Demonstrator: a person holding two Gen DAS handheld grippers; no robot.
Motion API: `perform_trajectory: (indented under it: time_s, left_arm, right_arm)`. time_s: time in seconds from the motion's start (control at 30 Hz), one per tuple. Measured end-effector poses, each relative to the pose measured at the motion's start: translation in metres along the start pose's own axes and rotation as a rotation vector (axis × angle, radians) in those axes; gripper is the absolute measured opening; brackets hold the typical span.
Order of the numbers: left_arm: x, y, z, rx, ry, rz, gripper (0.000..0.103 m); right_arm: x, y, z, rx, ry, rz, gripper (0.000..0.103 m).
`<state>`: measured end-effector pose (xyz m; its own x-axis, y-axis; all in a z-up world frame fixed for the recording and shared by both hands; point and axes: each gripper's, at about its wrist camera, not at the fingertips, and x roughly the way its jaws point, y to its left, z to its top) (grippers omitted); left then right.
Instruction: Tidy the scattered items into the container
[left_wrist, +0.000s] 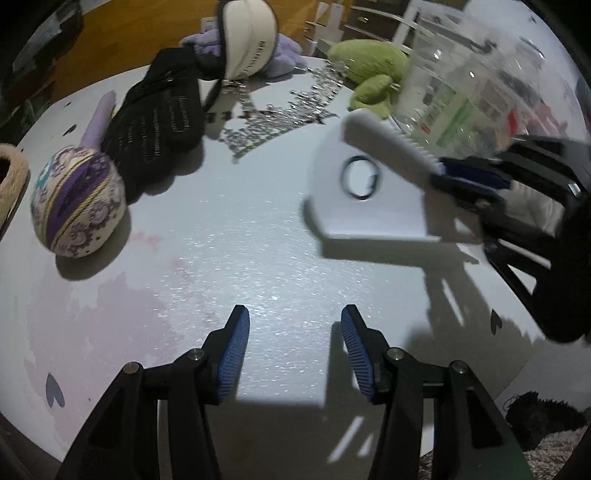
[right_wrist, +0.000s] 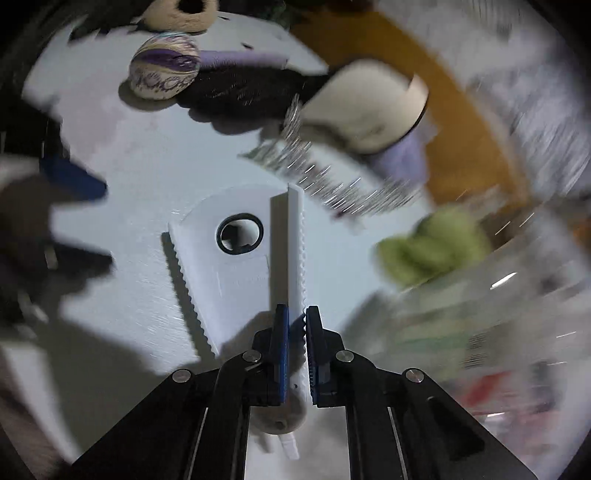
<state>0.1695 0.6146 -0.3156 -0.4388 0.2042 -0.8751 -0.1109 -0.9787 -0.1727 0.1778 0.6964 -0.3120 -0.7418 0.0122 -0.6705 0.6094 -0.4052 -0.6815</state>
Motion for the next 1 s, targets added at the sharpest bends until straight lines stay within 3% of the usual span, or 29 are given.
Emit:
perform_trajectory:
  time_s: [0.1,0.27,0.53,0.7,0.8,1.0]
  left_arm:
    - [-0.004,0.005,0.003,-0.019,-0.01,-0.006,0.051]
    - [-0.012,0.005,0.01,-0.012,-0.043,-0.006,0.051]
    - [-0.014,-0.005,0.016,0.017,-0.056,-0.03,0.051]
    - [-0.012,-0.012,0.012,0.035,-0.044,-0.039,0.051]
    - [-0.013,-0.013,0.008,0.046,-0.034,-0.039,0.051]
    - [-0.009,-0.009,-0.001,0.047,-0.011,-0.023,0.051]
  right_arm:
    - [-0.009,0.023,-0.01,-0.146,-0.032,-0.135,0.009]
    - [-0.022,0.046,-0.024,-0.221,-0.059,-0.192,0.009]
    - [-0.026,0.074,-0.028,-0.313,-0.095,-0.154,0.01]
    - [-0.028,0.075,-0.026,-0.298,-0.081,-0.106,0.009]
    - [-0.023,0.061,-0.022,-0.203,-0.038,-0.052,0.009]
    - [-0.015,-0.007,-0.033,0.251,0.065,0.205,0.01]
